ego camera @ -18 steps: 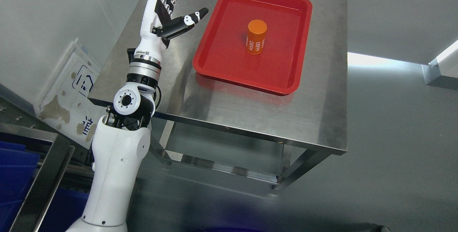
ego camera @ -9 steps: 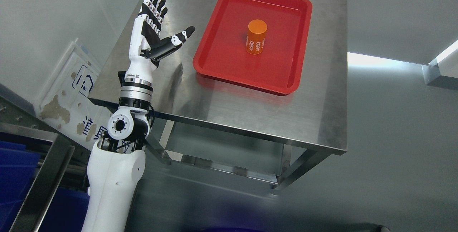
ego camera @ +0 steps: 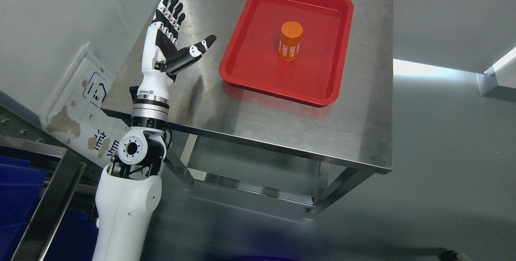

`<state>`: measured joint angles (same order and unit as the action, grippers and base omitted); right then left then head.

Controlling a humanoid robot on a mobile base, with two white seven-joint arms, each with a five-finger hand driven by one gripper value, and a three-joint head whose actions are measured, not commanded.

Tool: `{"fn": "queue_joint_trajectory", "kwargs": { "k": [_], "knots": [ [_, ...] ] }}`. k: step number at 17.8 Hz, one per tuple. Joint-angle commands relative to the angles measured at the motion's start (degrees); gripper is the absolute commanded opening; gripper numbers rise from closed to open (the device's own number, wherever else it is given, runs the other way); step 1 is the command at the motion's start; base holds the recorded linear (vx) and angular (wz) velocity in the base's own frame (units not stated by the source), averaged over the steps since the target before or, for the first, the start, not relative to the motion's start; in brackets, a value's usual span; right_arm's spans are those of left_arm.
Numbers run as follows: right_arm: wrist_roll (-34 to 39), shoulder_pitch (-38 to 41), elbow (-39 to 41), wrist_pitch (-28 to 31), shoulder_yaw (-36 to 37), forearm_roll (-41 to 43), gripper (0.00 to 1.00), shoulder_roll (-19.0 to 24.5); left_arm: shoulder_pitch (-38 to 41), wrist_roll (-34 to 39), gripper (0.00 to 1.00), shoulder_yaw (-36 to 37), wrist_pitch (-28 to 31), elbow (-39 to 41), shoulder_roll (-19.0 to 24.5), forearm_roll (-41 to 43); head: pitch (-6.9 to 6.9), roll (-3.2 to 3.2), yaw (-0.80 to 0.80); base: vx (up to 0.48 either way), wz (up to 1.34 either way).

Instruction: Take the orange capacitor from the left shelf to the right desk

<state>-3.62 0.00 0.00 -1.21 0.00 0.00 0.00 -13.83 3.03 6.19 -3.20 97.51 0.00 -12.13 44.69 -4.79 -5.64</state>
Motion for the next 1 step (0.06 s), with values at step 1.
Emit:
{"fn": "queue_joint_trajectory", "kwargs": {
  "k": [1],
  "knots": [
    [0.0,0.1,1.0,0.0,1.0,-0.2,1.00,-1.0,0.3,-0.1,1.00,-0.3,0.1,1.1,1.0,0.0,0.00,0.00,0.00,0.000,0.00]
  ]
}}
